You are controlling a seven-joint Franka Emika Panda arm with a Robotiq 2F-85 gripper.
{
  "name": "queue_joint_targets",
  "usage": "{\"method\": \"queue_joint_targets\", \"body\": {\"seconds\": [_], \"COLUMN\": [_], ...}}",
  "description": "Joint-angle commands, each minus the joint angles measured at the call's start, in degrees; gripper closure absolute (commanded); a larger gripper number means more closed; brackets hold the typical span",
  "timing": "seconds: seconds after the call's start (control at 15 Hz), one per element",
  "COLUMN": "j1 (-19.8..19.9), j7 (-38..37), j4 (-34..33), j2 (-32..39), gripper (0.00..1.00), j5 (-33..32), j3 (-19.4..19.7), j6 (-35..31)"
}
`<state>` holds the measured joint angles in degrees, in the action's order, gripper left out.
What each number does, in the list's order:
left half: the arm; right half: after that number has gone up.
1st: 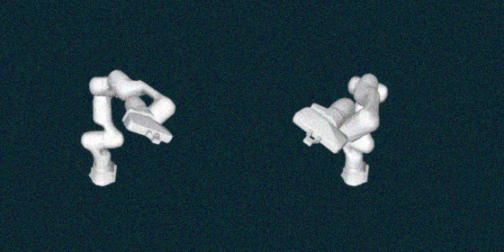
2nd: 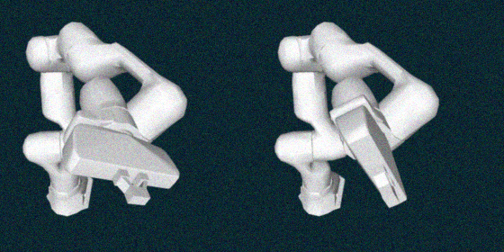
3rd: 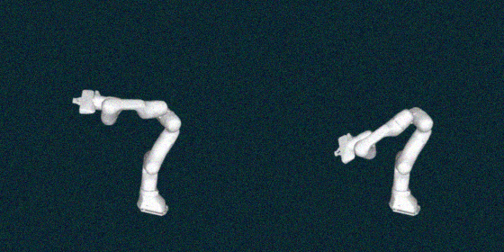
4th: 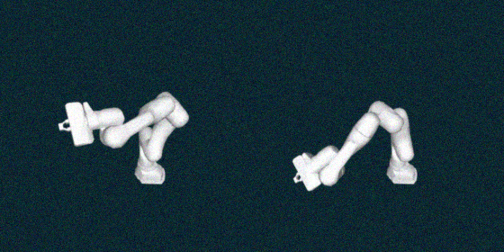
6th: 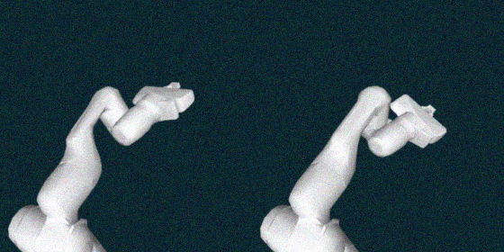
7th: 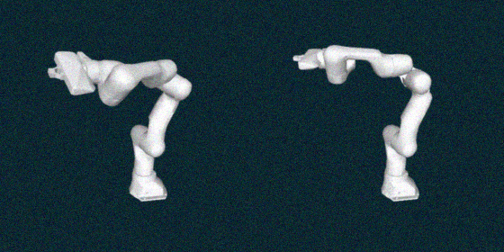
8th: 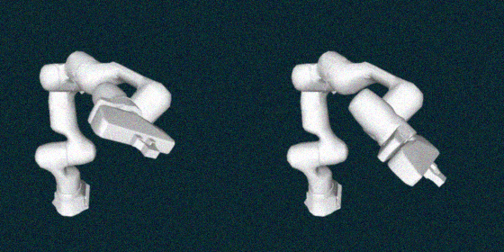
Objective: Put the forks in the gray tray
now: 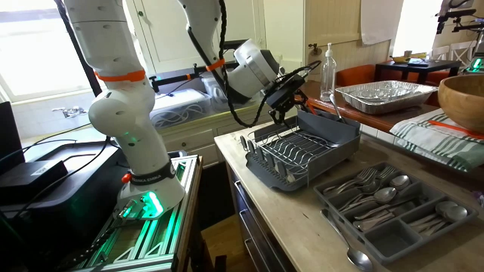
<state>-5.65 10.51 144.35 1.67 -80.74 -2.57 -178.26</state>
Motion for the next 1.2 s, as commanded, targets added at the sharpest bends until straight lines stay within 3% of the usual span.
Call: {"method": "queue_joint_targets", "body": {"seconds": [0.0,0.33,0.67,1.0,1.07,1.13], "j1": [2.5,4.7,6.4,10.5,7.5,7.9], "j7": [3.8,15.1,23.9,34.3,29.6,31.3], "j4": [-0.9,-4.6,-9.7,-13.5,-11.7,-12.2], "j2": [4.3,13.2,16.9,19.8,17.6,18.1], "gripper": [0.00,0.00,0.00,0.00,0.00,0.00], "j5": [-1.9,4.5,11.7,21.7,18.0,19.7], "j3": [2.4,1.6,-0.8,-7.7,-3.5,-4.5], "j6": [-5.0,-4.0,-2.0,1.4,-1.4,-0.6]}}
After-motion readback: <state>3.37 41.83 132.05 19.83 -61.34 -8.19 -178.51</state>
